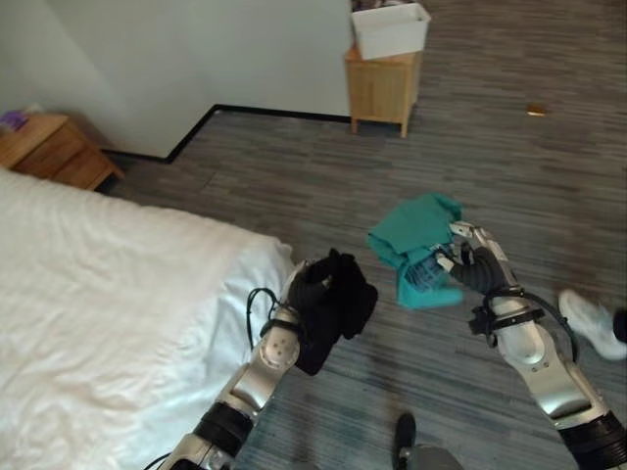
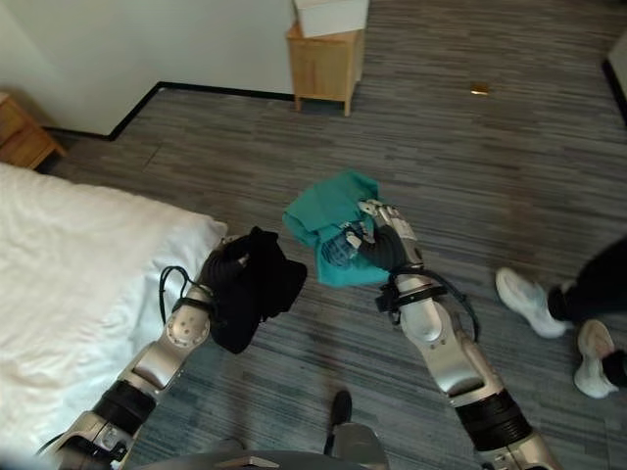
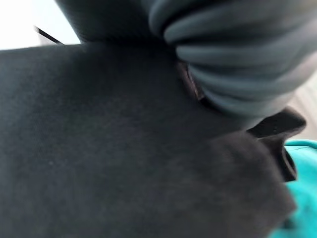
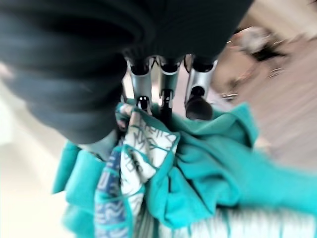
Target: Pick up bed clothes into laundry basket.
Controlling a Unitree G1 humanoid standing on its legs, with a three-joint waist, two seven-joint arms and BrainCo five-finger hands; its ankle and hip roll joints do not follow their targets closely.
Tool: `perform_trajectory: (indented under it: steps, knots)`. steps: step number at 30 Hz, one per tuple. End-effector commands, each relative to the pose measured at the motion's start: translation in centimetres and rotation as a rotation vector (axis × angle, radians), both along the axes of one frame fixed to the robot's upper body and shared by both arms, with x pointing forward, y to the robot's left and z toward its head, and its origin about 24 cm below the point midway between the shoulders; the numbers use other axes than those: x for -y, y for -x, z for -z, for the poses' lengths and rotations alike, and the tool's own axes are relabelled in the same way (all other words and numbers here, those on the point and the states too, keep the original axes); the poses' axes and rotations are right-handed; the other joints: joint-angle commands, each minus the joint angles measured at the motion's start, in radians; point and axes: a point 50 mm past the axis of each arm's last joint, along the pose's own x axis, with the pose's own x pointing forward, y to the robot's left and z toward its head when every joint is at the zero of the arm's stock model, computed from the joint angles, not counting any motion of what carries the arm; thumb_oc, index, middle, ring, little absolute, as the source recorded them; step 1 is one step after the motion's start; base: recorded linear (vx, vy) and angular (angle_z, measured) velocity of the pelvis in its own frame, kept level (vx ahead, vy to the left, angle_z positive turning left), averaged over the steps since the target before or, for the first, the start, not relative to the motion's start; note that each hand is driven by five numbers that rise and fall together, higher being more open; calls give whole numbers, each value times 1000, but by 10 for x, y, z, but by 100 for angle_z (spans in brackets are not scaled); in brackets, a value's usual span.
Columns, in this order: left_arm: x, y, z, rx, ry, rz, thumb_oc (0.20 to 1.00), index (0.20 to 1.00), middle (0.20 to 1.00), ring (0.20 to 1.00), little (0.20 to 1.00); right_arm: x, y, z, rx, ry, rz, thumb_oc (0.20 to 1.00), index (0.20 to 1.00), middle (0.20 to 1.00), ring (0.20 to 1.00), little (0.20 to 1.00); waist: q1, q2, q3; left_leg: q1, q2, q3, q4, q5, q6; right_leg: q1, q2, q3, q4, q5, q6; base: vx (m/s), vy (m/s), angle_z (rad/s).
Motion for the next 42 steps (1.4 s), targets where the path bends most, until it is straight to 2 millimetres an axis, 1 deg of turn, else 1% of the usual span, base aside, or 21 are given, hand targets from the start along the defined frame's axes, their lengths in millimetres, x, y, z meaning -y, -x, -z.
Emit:
perform_trajectory:
  steps: [1, 3, 5, 9, 10, 11, 12, 13, 16, 17, 18, 20, 21, 24, 29, 31, 32, 33, 34, 39, 42]
  knots:
    - [-1, -15, -55, 263, 51, 5, 200, 200, 200, 200, 200, 18, -16, -55, 201, -40, 20, 200, 200, 200, 200, 200, 23, -6, 15, -150, -43, 14, 27, 62, 68, 166, -48, -46, -30, -135, 175, 460, -162, -62]
    - [-5, -9, -52, 248, 91, -2, 200, 200, 200, 200, 200, 19, -24, -58, 211, -75, 46, 200, 200, 200, 200, 200, 62, -1, 19, -259, -59, 39, -36, 148, 66, 239, -3, 13, -30, -178, 168, 595, -157, -78]
    - [-7, -4, -48, 229, 123, -1, 200, 200, 200, 200, 200, 16, -22, -58, 219, -94, 39, 200, 200, 200, 200, 200, 85, -11, 16, -269, -62, 49, -80, 162, 65, 272, -3, 46, -30, -202, 169, 632, -111, -182]
    - [-9, 16, -35, 165, 205, 17, 200, 200, 200, 200, 200, 6, -19, -37, 167, -154, 34, 200, 200, 200, 200, 200, 136, -49, -21, -248, -117, -8, -100, 160, 128, 354, -2, 104, 49, -225, 164, 664, -56, -73]
    - [-7, 14, -32, 141, 209, 20, 200, 200, 200, 200, 200, -1, -17, -21, 116, -177, 45, 200, 200, 200, 200, 200, 118, -93, -25, -189, -166, 25, -96, 121, 172, 310, -14, 94, 244, -91, 263, 318, -3, -45]
    - [-8, 14, -32, 142, 208, 19, 200, 200, 200, 200, 200, -1, -18, -21, 117, -178, 44, 200, 200, 200, 200, 200, 123, -91, -27, -192, -161, 30, -98, 126, 172, 304, -11, 100, 244, -87, 263, 501, -12, -35]
    - [-7, 14, -30, 132, 205, 19, 200, 200, 200, 200, 200, -3, -19, -16, 103, -192, 54, 200, 200, 200, 200, 200, 105, -95, -24, -151, -169, 36, -98, 100, 183, 255, -21, 91, 365, -7, 314, 396, -21, -3]
    - [-7, 13, -30, 131, 189, 17, 200, 200, 200, 200, 200, -6, -20, -13, 87, -185, 57, 200, 200, 200, 200, 200, 87, -84, -23, -104, -151, 35, -105, 80, 185, 190, -25, 79, 467, 44, 314, 534, -6, 7]
    - [-7, 11, -31, 127, 184, 18, 200, 200, 200, 200, 200, -7, -21, -8, 72, -187, 66, 200, 200, 200, 200, 200, 54, -51, -25, -38, -128, 27, -120, 46, 186, 88, -47, 38, 552, 55, 314, 433, 58, 9]
    - [-6, 9, -32, 129, 174, 23, 200, 200, 200, 200, 200, -4, -22, -6, 59, -191, 80, 200, 200, 200, 200, 200, 25, -36, -18, 21, -131, -3, -131, 3, 182, 16, -81, -11, 527, 12, 297, 345, 59, 28]
    - [-6, 9, -32, 129, 174, 22, 200, 200, 200, 200, 200, -4, -22, -6, 59, -191, 79, 200, 200, 200, 200, 200, 23, -37, -18, 21, -132, -5, -130, 2, 183, 17, -82, -13, 528, 11, 297, 652, 43, 36]
    - [5, 3, -29, 98, 173, 58, 200, 200, 200, 200, 200, 0, -23, -4, 43, -180, 98, 200, 200, 200, 200, 200, -15, -36, -6, 116, -127, -63, -131, -82, 160, -102, -79, -40, 335, -74, 222, 605, -101, 34]
    - [5, 3, -29, 98, 174, 59, 200, 200, 200, 200, 200, 0, -23, -4, 44, -180, 99, 200, 200, 200, 200, 200, -17, -32, -4, 120, -123, -68, -131, -88, 158, -91, -74, -46, 328, -77, 222, 506, -163, 32]
    - [13, -3, -32, 98, 188, 81, 200, 200, 200, 200, 200, 3, -24, -2, 35, -163, 121, 200, 200, 200, 200, 200, -38, -37, 7, 217, -99, -128, -131, -175, 111, -180, -113, -62, 63, 27, 252, 531, -213, 63]
    - [21, -10, -37, 115, 185, 97, 200, 200, 200, 200, 200, 5, -20, 3, 20, -157, 137, 200, 200, 200, 200, 200, -67, -13, 12, 321, -61, -210, -131, -249, 94, -219, -140, -40, 21, 86, 279, 431, -169, 71]
    - [26, -12, -39, 118, 187, 104, 200, 200, 200, 200, 200, 6, -17, 8, 3, -156, 136, 200, 200, 200, 200, 200, -87, -7, -3, 329, -40, -243, -56, -225, 71, -190, -143, -32, 20, 117, 261, 430, -275, 121]
    - [27, -13, -36, 104, 193, 100, 200, 200, 200, 200, 200, 5, -17, 9, -7, -156, 131, 200, 200, 200, 200, 200, -89, 5, -8, 316, -26, -247, 17, -174, 55, -171, -134, -37, 16, 118, 253, 388, -385, 74]
    - [31, -13, -33, 81, 225, 103, 200, 200, 200, 200, 200, 8, -16, 14, -31, -168, 129, 200, 200, 200, 200, 200, -66, 12, 11, 167, 5, -253, 341, 10, 18, -67, -97, -73, -1, 88, 198, 348, -455, 36]
    - [33, -13, -34, 80, 230, 108, 200, 200, 200, 200, 200, 9, -15, 13, -35, -173, 121, 200, 200, 200, 200, 200, -47, -6, 28, 85, 3, -251, 489, 64, 26, -24, -92, -84, -8, 67, 167, 258, -376, 26]
    - [33, -18, -40, 96, 217, 96, 200, 200, 200, 200, 200, 10, -23, 3, -1, -142, 118, 200, 200, 200, 200, 200, 34, -43, 71, -107, 33, -159, 664, 20, 53, 117, -74, -86, -30, -27, 135, 299, -224, -31]
    - [29, -22, -41, 100, 196, 66, 200, 200, 200, 200, 200, 9, -29, -3, 12, -94, 108, 200, 200, 200, 200, 200, 82, -25, 70, -191, 24, -89, 475, -19, 70, 174, -49, -70, -30, -83, 142, 461, 5, 0]
